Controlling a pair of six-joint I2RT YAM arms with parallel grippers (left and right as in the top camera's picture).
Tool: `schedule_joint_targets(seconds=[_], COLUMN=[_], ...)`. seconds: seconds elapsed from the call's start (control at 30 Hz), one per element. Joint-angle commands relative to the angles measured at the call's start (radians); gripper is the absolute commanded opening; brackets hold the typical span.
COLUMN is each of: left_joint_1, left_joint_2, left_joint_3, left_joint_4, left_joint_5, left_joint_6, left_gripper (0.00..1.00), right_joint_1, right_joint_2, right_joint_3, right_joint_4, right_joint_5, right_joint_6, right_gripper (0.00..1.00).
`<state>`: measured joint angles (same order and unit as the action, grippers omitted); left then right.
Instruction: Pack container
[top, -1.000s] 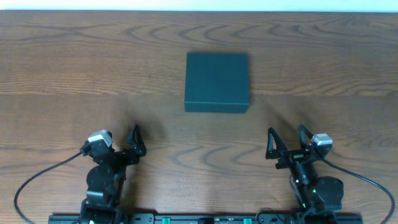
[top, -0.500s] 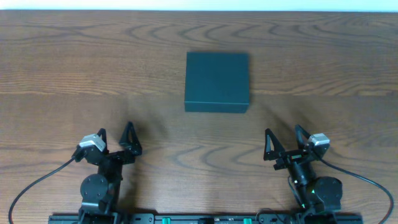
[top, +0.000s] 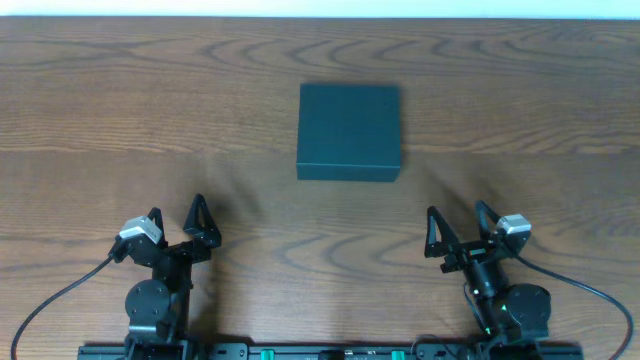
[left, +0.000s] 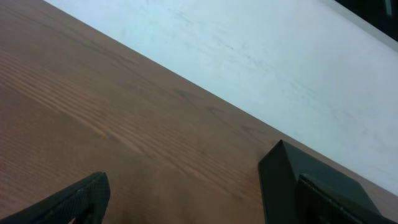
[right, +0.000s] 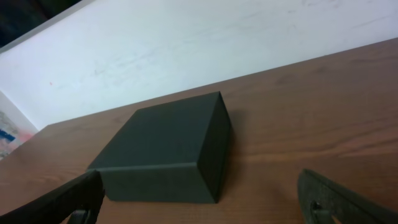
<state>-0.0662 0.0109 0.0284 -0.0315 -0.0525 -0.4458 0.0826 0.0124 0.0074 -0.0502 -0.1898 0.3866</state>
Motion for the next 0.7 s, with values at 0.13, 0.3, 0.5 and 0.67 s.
schedule_joint_targets(seconds=[0.13,0.3,0.5,0.67], left_joint_1=[0.007,0.007,0.007,0.007], left_joint_2=[-0.006,-0.006,-0.006,-0.006], left_joint_3=[-0.024,-0.024,-0.024,-0.024], left_joint_4=[-0.04,-0.045,-0.045,-0.045], left_joint_5=[-0.003,0.06,0.071,0.071], left_joint_6=[-0.004,-0.004,-0.003,0.237], left_gripper=[0.95,0.95,0.95,0.95], right_joint_1=[-0.011,-0.011,-0.011,-0.011], right_joint_2=[-0.007,-0.007,-0.007,-0.007], right_joint_3=[-0.002,-0.002,-0.002,-0.002], right_joint_4=[-0.006,-0.006,-0.006,-0.006], right_joint_5=[-0.001,-0.001,-0.002,-0.002], right_joint_6=[0.009,0.009,0.009,-0.185], right_gripper=[0.99,0.99,0.99,0.99])
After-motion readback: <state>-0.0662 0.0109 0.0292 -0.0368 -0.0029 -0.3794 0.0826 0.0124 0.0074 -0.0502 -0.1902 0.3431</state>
